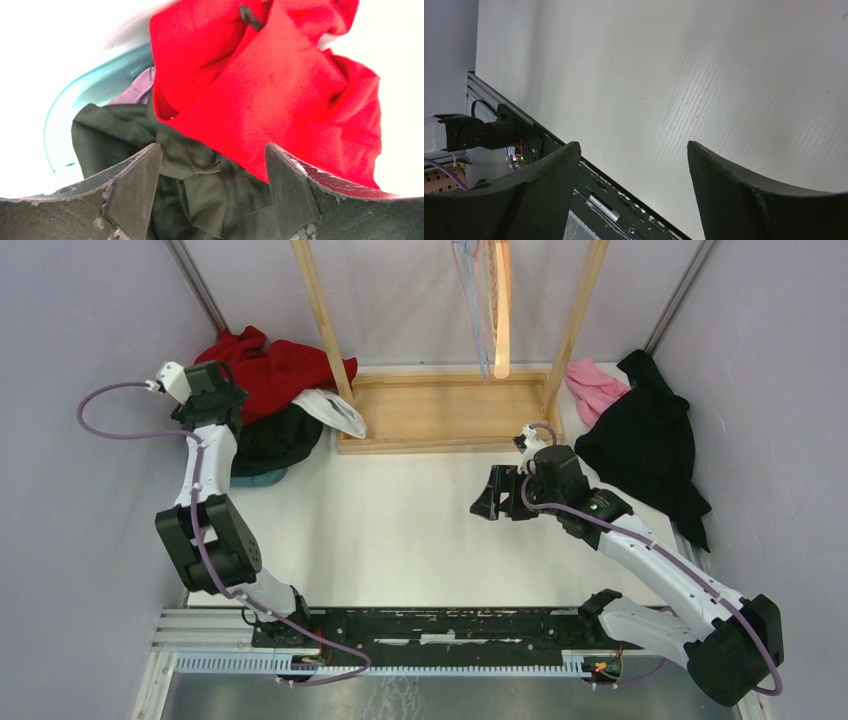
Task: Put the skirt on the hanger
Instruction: Pick up the skirt from the bin.
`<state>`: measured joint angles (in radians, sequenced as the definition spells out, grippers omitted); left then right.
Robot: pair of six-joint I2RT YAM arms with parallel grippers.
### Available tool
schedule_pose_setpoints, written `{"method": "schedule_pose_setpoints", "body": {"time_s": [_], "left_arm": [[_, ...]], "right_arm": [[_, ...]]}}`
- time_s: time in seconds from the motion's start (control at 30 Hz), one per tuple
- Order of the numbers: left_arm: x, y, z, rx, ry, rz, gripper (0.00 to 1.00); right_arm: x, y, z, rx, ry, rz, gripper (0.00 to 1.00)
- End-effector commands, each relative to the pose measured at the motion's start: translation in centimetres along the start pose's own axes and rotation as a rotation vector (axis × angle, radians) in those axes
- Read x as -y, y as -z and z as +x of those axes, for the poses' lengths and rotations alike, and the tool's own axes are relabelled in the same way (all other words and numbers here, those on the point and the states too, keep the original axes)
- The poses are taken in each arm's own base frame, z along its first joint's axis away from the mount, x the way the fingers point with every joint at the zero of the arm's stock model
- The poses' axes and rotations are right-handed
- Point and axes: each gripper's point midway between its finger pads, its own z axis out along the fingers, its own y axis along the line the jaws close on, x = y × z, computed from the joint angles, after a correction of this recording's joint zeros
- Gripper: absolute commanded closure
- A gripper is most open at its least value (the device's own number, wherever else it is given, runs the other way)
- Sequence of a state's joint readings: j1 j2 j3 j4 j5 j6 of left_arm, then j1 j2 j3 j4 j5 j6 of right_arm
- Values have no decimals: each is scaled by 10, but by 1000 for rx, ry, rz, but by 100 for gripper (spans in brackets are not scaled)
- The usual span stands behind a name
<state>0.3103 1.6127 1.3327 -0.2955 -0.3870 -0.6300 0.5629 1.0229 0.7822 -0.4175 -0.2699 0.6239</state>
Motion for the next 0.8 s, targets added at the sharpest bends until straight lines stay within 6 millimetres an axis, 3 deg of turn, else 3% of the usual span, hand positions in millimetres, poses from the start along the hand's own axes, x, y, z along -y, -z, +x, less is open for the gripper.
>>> {"method": "schedule_pose_setpoints", "body": {"time_s": [0.0,0.23,0.37,0.53,0.77], "left_arm": [[17,18,-46,137,35,65,18],[32,-15,-45,107,5,49,17],[36,-19,-50,132,15,50,17],[28,-18,-42,133,22,32,18],[8,-40,-12,80,11,-60,18]], "right_arm": [[-13,-2,-18,58,34,-28,16],[-15,0,-17,47,59,-13,16],[-12,2,-16,43,73,9,16],[-8,-6,-12,25,67,14,15],[-8,-8,-8,16,65,8,16]]}}
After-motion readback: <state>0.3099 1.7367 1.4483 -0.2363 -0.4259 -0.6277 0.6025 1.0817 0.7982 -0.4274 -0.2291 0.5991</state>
